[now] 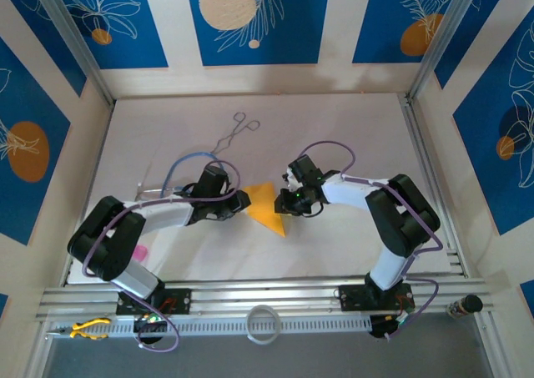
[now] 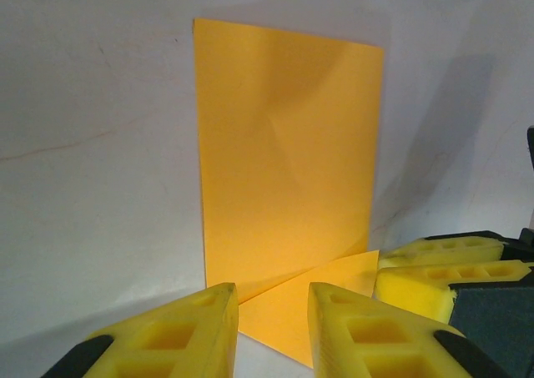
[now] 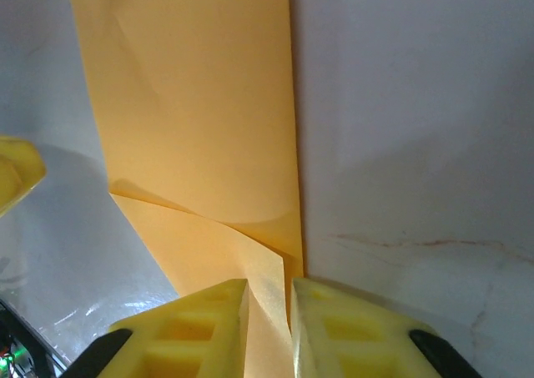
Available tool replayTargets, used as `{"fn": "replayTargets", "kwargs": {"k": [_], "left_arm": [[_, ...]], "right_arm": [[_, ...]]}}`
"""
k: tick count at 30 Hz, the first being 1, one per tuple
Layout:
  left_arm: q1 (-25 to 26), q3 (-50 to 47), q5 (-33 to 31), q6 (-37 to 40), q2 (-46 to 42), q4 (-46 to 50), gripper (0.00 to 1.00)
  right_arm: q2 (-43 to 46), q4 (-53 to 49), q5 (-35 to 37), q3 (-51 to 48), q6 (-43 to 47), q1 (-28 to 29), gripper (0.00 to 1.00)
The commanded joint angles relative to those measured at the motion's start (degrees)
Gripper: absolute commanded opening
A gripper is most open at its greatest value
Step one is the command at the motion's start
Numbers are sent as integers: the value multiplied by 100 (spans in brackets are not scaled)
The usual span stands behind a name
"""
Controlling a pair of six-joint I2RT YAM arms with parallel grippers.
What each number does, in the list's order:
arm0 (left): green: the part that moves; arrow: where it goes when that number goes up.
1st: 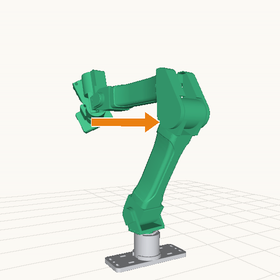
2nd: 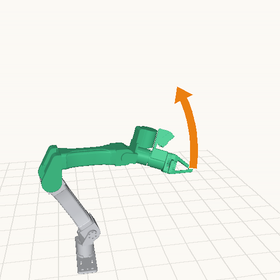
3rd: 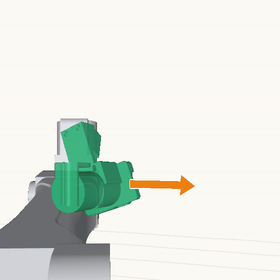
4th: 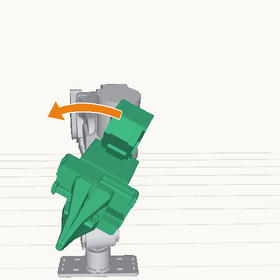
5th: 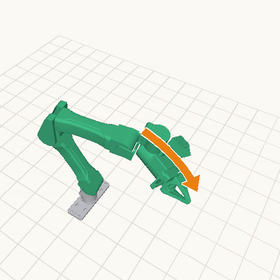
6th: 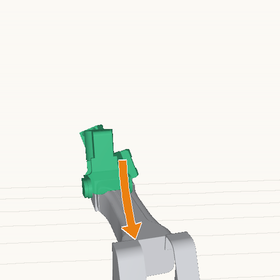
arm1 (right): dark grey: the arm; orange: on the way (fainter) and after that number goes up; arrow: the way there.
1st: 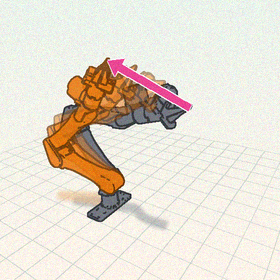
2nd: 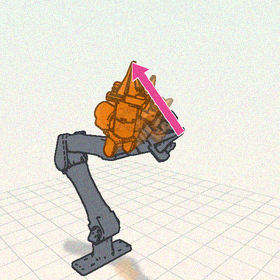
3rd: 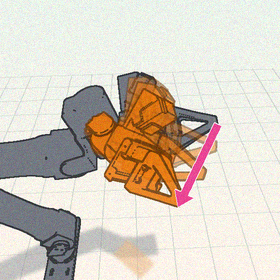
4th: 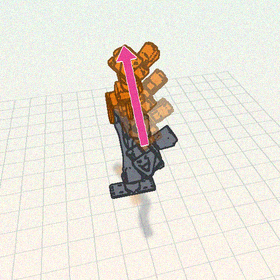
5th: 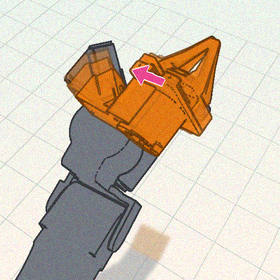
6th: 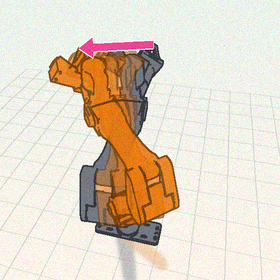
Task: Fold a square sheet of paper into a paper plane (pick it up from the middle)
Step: Fourth fold the wing at the center of the table.
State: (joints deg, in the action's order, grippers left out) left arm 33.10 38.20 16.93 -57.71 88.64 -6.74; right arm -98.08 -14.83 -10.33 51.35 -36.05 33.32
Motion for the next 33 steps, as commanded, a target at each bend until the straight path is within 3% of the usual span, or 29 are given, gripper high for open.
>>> {"fn": "replayTargets", "kwargs": {"k": [1, 11, 15, 21, 33], "left_arm": [[-97, -5, 146, 183, -94, 138, 29], [-137, -14, 195, 178, -49, 116, 29], [-131, -14, 221, 168, -31, 94, 29], [-197, -66, 280, 243, -84, -10, 43], [-533, 48, 942, 167, 189, -321, 49]], "right_arm": [[-28, -85, -154, 103, 95, 12, 18], [-10, 67, -356, 41, 74, -88, 16], [45, 79, -391, 16, 90, -113, 7], [272, 145, -510, -113, 21, -183, 3], [863, 988, -1396, -611, -302, -452, 2]]}}
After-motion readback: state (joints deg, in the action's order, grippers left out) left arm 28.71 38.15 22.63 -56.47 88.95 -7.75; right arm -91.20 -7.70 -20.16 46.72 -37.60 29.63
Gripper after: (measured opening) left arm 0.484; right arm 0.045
